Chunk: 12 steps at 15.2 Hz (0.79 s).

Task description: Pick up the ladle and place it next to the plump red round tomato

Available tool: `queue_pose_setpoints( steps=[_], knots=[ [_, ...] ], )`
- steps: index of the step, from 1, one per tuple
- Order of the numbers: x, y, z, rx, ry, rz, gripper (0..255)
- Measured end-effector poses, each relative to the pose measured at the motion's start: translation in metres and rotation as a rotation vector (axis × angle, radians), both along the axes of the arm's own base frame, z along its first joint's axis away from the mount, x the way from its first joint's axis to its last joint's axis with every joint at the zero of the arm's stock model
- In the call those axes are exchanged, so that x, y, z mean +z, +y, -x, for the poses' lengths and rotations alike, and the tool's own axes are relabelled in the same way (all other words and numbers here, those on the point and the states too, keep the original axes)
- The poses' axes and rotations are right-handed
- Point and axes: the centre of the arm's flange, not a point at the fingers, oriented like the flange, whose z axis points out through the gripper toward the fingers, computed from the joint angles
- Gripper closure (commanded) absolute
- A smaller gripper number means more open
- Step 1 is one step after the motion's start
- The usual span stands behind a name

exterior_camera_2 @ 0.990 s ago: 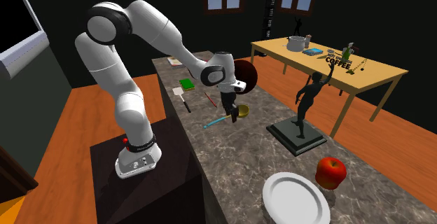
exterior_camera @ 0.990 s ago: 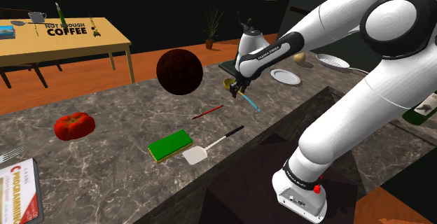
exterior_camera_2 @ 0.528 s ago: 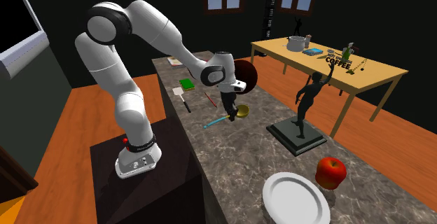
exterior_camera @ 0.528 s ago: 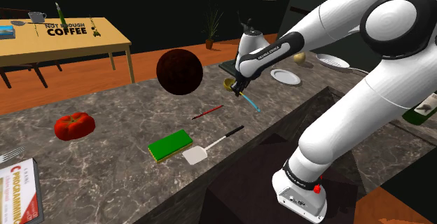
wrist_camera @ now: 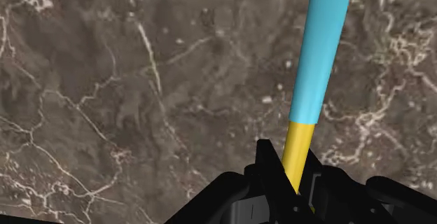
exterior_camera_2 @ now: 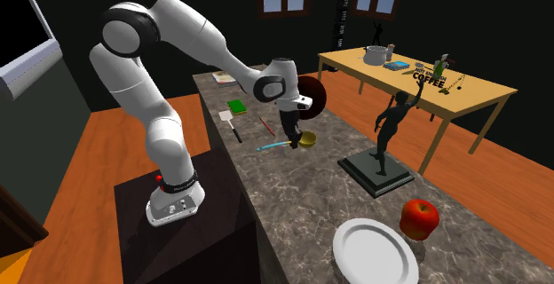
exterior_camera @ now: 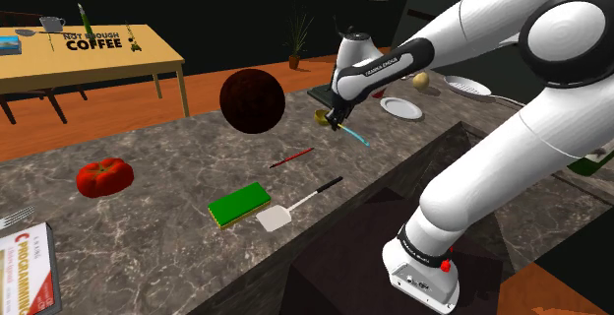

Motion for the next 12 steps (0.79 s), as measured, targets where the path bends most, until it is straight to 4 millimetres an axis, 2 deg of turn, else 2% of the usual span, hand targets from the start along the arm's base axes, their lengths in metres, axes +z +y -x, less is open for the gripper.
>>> queue_pose_setpoints(
  steps=[12],
  knots=[
    [0.064, -0.002, 0.001, 0.0, 0.0, 0.0, 255]
  ],
)
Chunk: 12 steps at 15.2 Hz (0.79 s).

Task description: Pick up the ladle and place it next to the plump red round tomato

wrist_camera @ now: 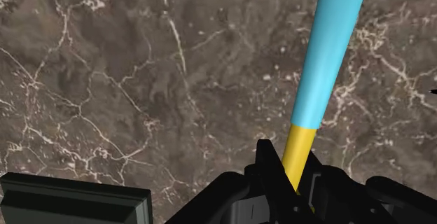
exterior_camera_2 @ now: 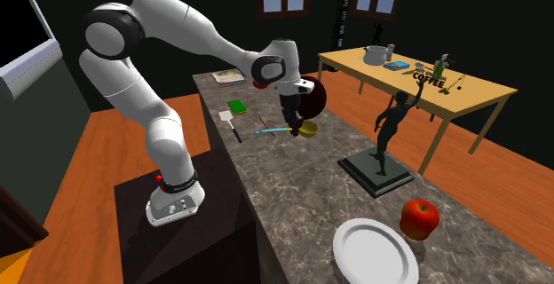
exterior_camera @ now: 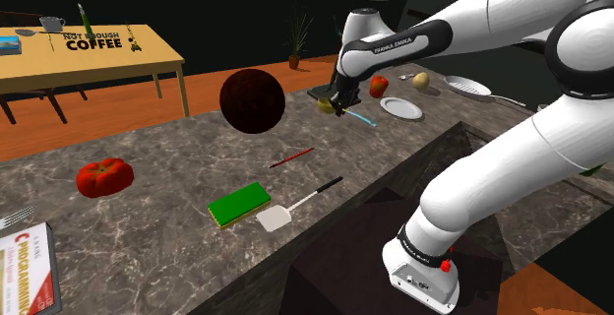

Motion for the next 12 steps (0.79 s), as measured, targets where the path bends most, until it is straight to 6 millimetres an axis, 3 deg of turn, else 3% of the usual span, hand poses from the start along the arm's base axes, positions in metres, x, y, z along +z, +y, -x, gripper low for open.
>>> queue_pose_setpoints(
  steps=[8, 12],
  knots=[
    [0.041, 0.001, 0.001, 0.0, 0.0, 0.0, 255],
    [0.044, 0.039, -0.006, 0.001, 0.0, -0.001, 255]
  ],
)
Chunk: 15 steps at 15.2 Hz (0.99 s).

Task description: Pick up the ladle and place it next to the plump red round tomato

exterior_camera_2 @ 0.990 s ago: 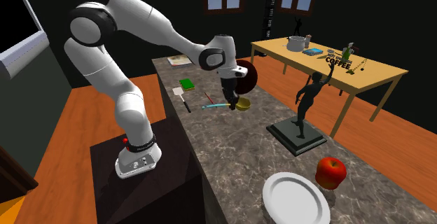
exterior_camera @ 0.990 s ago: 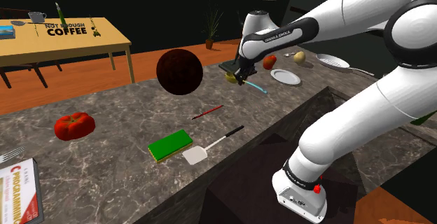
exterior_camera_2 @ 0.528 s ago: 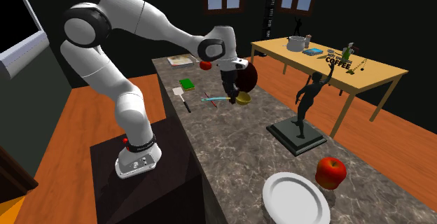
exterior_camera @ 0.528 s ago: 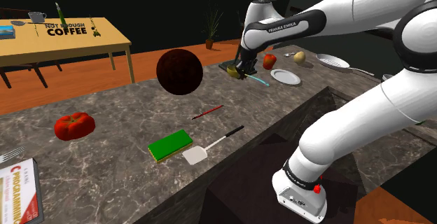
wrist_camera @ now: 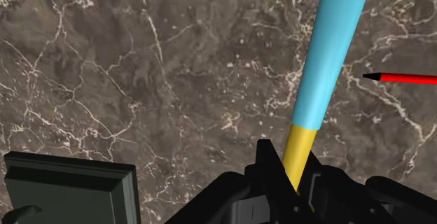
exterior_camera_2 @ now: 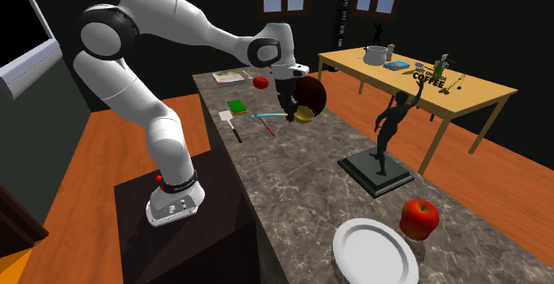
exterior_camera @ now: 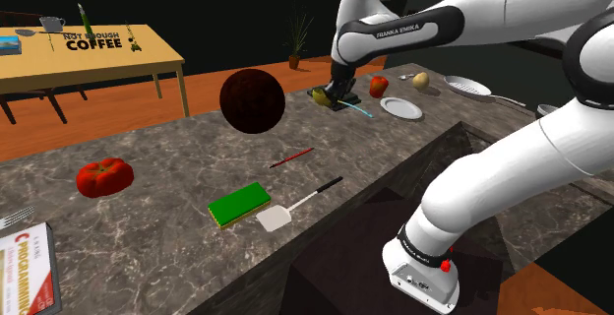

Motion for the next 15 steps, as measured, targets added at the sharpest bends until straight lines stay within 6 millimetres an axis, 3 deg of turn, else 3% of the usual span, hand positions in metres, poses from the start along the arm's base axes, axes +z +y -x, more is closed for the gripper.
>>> queue_pose_setpoints(
  steps=[15],
  knots=[
    [0.001, 0.197, -0.021, 0.0, 0.0, 0.001, 255]
  ],
)
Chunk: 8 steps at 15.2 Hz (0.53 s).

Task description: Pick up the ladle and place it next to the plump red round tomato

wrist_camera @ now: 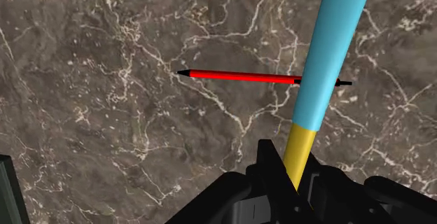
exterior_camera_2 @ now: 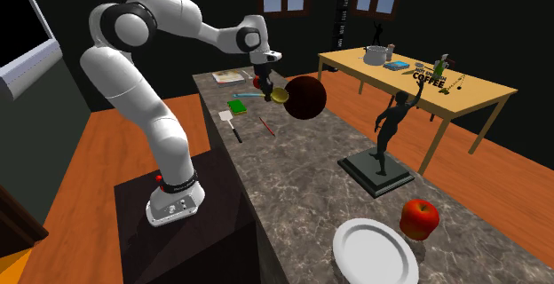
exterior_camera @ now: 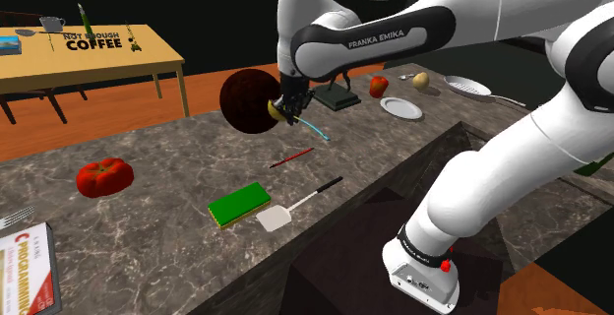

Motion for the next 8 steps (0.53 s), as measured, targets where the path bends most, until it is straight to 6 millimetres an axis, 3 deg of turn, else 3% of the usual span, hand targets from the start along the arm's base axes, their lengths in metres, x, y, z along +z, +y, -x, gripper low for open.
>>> queue_pose_setpoints(
  steps=[8],
  knots=[
    [0.002, 0.104, -0.015, 0.0, 0.0, 0.0, 255]
  ],
)
